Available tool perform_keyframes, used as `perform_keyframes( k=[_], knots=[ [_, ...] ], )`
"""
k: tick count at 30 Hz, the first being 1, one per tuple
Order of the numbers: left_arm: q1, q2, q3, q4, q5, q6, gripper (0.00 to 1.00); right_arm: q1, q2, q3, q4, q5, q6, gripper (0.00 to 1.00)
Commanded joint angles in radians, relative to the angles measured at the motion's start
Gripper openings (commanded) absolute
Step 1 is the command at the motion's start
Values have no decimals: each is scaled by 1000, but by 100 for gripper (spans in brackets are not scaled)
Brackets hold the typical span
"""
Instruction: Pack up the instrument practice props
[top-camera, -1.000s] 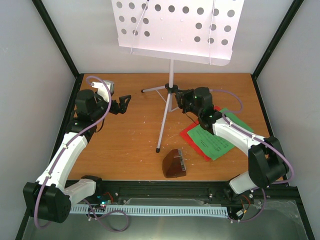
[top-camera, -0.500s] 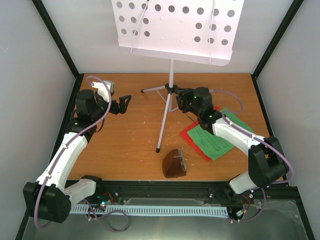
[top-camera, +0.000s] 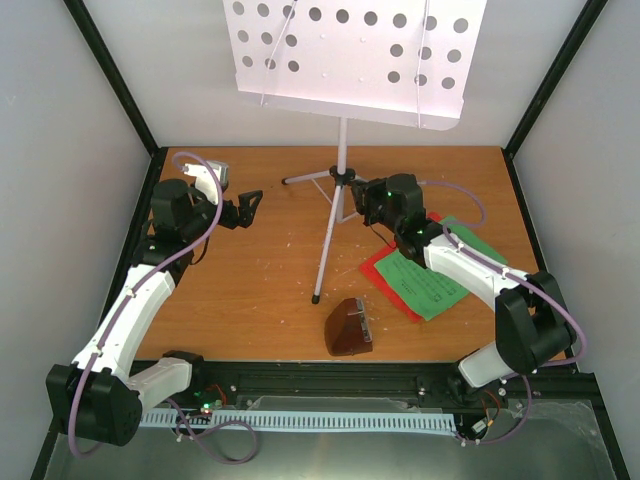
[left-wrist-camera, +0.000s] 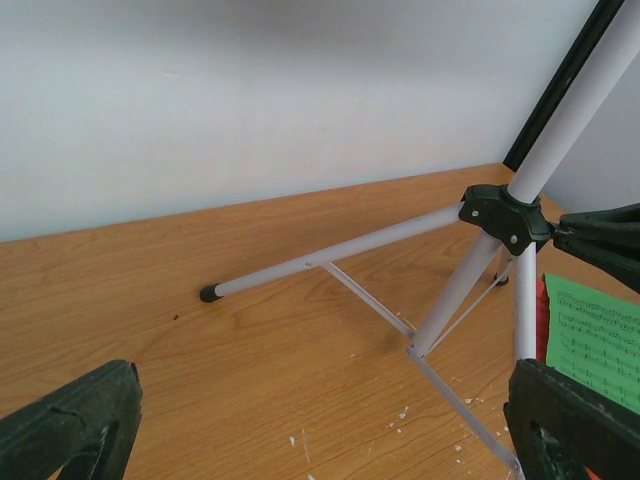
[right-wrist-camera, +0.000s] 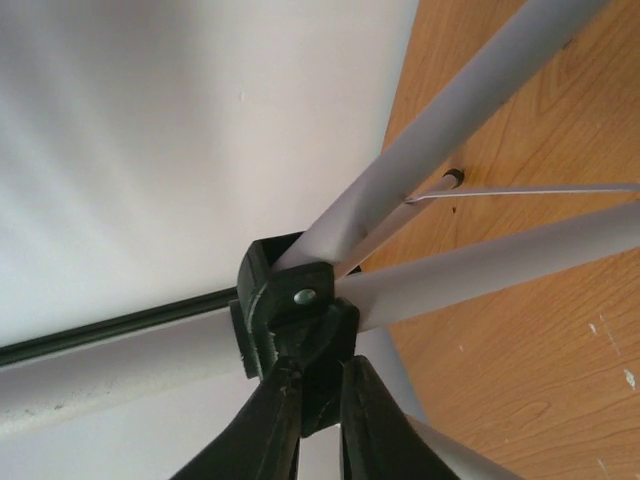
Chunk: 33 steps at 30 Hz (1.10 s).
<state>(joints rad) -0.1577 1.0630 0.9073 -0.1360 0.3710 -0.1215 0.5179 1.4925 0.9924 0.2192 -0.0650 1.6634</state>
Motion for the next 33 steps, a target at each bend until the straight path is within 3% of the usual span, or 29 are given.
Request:
perform_keyframes(
  k=[1,3,7,12,15,33],
  knots=[
    [3,5,9,-1,14,-12,100,6,18,21,1,19,2,9],
    [3,5,10,-1,13,-12,100,6,19,19,2,20,1,5],
    [3,6,10,-1,13,-12,100,7,17,14,4,20,-6,6],
    [4,8,10,-1,15,-12,100,7,11,6,2,36,-16,22],
    [3,10,10,-1,17,-13,99,7,19,8,11,27,-16,26],
    [3,8,9,-1,19,-13,99,6,47,35,46,43,-80,17]
  ],
)
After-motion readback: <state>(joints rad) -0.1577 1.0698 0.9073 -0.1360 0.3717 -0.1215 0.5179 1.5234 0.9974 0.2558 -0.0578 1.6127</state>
